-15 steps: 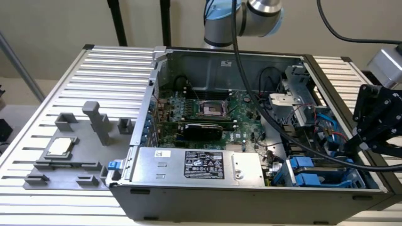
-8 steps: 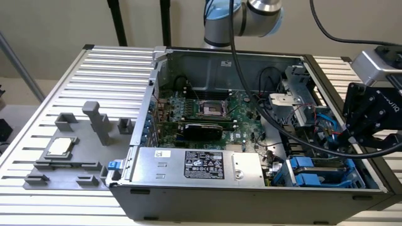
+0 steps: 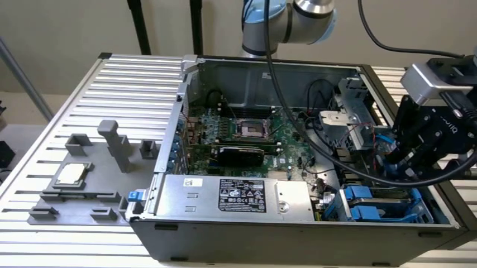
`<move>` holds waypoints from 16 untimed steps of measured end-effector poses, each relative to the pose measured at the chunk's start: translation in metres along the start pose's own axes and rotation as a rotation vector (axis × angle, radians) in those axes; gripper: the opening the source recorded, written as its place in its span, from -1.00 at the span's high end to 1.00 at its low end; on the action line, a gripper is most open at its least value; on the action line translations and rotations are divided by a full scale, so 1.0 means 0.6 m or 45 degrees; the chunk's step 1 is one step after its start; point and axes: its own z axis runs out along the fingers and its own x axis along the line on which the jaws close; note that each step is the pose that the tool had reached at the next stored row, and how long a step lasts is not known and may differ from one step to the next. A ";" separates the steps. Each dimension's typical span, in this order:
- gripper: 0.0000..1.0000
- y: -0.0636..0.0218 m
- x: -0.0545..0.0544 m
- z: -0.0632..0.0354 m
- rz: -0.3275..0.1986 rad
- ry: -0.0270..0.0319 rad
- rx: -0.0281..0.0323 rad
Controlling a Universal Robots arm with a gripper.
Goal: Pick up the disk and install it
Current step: 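Insert the first disk wire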
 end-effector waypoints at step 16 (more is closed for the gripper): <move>0.33 0.023 0.054 -0.002 -0.016 -0.0201 -0.0001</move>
